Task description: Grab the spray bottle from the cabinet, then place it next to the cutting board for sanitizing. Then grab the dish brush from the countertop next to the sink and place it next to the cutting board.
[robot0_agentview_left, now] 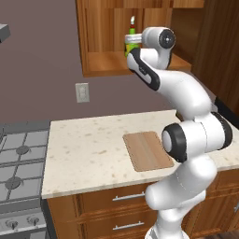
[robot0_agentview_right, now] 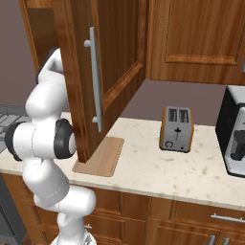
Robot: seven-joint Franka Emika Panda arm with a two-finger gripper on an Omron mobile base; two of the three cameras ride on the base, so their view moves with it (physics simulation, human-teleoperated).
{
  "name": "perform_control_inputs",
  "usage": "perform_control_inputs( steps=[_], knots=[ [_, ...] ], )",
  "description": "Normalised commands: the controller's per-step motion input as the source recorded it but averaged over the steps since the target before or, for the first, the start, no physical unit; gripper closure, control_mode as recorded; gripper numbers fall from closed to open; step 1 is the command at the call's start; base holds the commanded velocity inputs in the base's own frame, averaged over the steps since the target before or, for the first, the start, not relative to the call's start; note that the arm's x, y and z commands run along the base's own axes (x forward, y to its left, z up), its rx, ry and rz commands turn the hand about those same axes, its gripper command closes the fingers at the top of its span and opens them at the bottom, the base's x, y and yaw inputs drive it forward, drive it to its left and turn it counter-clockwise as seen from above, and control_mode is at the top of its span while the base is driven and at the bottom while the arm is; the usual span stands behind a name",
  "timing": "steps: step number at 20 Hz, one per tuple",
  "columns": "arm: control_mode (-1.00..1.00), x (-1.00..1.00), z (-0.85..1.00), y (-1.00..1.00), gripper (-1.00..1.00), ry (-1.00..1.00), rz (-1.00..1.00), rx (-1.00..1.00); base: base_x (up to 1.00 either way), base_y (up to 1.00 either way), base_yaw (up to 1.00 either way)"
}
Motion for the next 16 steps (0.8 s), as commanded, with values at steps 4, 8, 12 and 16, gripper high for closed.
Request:
perform_control_inputs(
  steps=[4, 8, 12, 16],
  knots=[
    [-1.0, 0.33, -0.04, 0.0, -1.0, 0.0, 0.0, 0.0, 0.0, 0.0, 0.0],
    [-1.0, 0.31, -0.04, 0.0, -1.0, -0.01, 0.0, 0.0, 0.0, 0.0, 0.0],
    [-1.0, 0.31, -0.06, 0.0, -1.0, -0.02, 0.0, 0.0, 0.0, 0.0, 0.0],
    [-1.0, 0.29, -0.03, 0.0, -1.0, -0.01, 0.0, 0.0, 0.0, 0.0, 0.0]
  ],
)
